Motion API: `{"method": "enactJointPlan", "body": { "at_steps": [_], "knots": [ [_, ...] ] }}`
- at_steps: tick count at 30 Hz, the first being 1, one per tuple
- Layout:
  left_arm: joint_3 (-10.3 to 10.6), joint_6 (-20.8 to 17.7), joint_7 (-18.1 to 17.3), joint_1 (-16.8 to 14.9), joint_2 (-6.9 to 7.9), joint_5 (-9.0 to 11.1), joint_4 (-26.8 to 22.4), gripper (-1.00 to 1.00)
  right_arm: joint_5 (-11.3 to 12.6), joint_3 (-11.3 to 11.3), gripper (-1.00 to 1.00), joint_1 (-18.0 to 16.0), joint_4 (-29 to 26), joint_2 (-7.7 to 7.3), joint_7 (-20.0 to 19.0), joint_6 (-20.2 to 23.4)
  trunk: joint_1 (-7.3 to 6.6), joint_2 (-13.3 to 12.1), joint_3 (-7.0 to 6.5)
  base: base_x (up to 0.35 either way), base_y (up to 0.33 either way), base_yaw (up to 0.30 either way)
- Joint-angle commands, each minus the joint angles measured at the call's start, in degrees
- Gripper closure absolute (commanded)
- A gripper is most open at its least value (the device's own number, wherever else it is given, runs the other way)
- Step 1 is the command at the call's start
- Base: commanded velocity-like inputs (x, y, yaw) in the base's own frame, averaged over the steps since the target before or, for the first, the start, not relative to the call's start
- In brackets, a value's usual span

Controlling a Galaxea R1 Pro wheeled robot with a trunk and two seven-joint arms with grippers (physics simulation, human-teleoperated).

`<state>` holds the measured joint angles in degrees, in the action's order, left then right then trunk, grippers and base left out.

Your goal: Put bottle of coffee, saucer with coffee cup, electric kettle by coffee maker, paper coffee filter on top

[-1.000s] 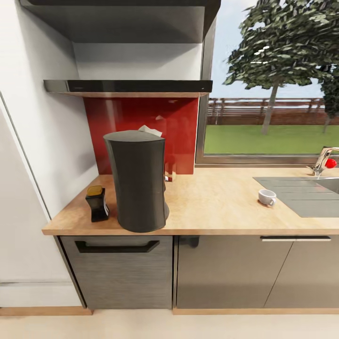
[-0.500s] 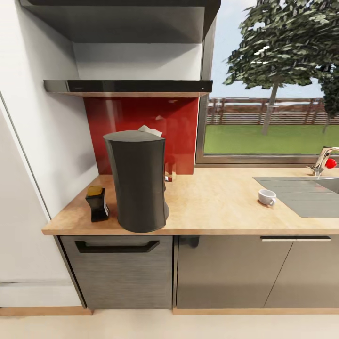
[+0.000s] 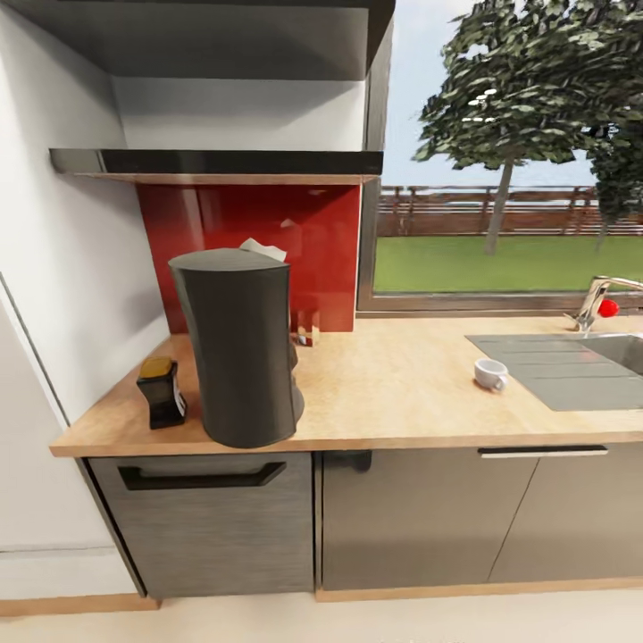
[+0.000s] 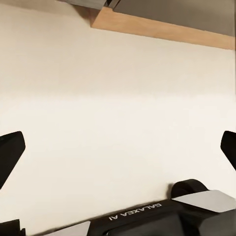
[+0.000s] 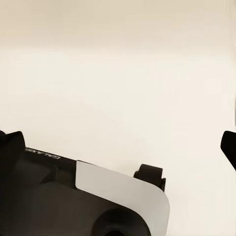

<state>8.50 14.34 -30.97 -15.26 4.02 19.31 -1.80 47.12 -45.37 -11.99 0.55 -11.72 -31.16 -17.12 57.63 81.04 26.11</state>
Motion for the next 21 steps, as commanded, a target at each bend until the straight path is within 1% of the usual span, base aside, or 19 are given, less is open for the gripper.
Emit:
{"method": "enactJointPlan", "body": {
  "at_steps": [1, 13, 18, 21],
  "knots": [
    [0.48, 0.25, -0.15, -0.03, 0.02, 0.47, 0.04, -1.0, 0.49, -0.45, -1.0, -0.05, 0.06, 0.01, -0.23, -0.14, 0.0, 0.03, 0.06, 0.003, -0.003, -0.243],
    [0.47, 0.25, -0.15, -0.03, 0.02, 0.47, 0.04, -1.0, 0.52, -0.41, -1.0, -0.05, 0.07, 0.03, -0.28, -0.11, 0.0, 0.03, 0.06, 0.001, -0.001, -0.272],
    [0.41, 0.17, -0.09, -0.03, 0.36, 0.42, 0.15, -1.0, 1.64, -0.36, -1.0, -0.05, 0.16, -0.16, -0.28, -0.11, 0.0, 0.03, 0.06, 0.0, 0.0, -0.271],
    [0.39, 0.1, -0.07, 0.03, 0.72, 0.43, 0.2, -1.0, 3.07, -0.34, -1.0, -0.05, 0.21, -0.23, -0.2, -0.11, 0.0, 0.03, 0.06, 0.0, 0.0, -0.126]
  ]
}}
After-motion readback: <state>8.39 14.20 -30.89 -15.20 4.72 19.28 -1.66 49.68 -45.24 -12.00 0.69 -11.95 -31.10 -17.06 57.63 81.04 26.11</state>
